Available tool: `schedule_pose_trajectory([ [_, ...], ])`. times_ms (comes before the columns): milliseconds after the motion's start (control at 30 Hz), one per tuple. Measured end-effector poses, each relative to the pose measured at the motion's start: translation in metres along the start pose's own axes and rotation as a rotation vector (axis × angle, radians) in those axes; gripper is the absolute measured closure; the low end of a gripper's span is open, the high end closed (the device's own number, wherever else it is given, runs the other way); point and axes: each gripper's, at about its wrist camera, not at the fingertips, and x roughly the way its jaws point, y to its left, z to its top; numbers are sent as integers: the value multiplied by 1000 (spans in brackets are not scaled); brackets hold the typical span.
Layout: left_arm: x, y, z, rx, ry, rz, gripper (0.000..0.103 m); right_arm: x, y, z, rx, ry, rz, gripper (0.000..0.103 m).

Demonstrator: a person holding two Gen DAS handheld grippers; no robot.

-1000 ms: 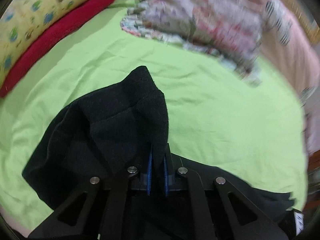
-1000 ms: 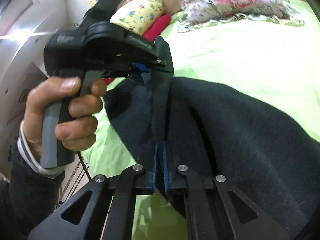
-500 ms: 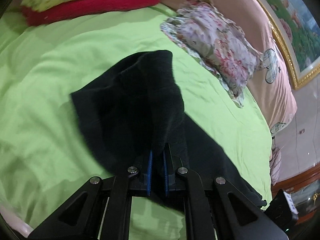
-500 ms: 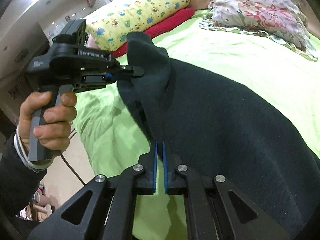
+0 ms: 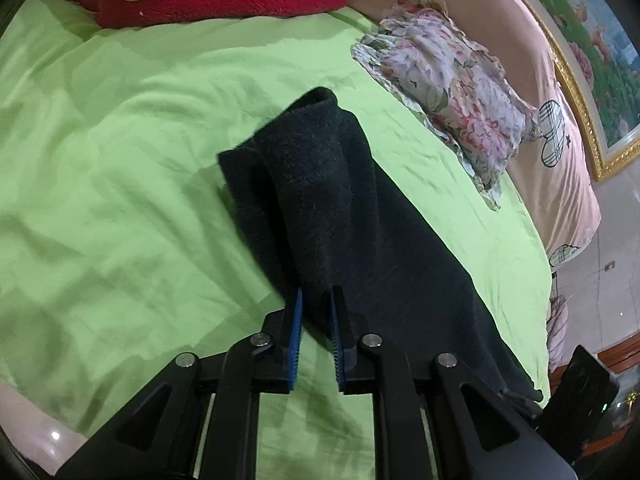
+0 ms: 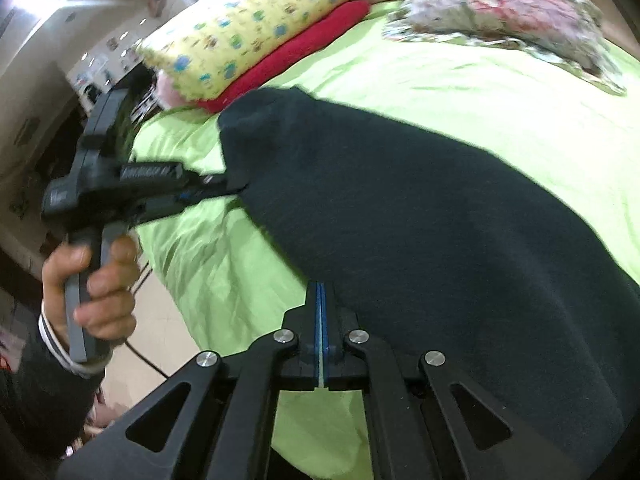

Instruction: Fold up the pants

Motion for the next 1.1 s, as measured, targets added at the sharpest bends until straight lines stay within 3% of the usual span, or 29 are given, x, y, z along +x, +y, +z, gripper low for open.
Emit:
schedule_pose_trajectory([
  [33,-3,1,0,-4,-9,4,81,-3,-5,1,20,-8,-2,85],
  [67,-4,2,2,-7,-15,5,75,-9,-13,3,52,-22,-4,65],
  [133,-7,4,6,-19,-26,10,59,-23,-30,7,121,-87,-16,44],
  [167,-7,5,7,-25,-31,11,51,-27,-36,9,138,-108,-19,44],
  [333,-5,10,17,-55,-40,2,50,-40,-76,27,264,-166,-10,44],
  [500,5,14,30,-67,-44,44,47,-30,-103,55,342,-182,-44,44],
  [733,20,26,43,-125,-27,40,47,18,-112,92,269,-19,-64,56],
  [933,33,23,49,-103,-32,45,45,55,-117,99,239,120,-72,57],
  [1000,38,21,51,-105,-40,46,45,59,-114,97,218,136,-60,62],
  [1100,45,13,53,-80,-58,50,45,59,-98,93,136,151,-65,80],
])
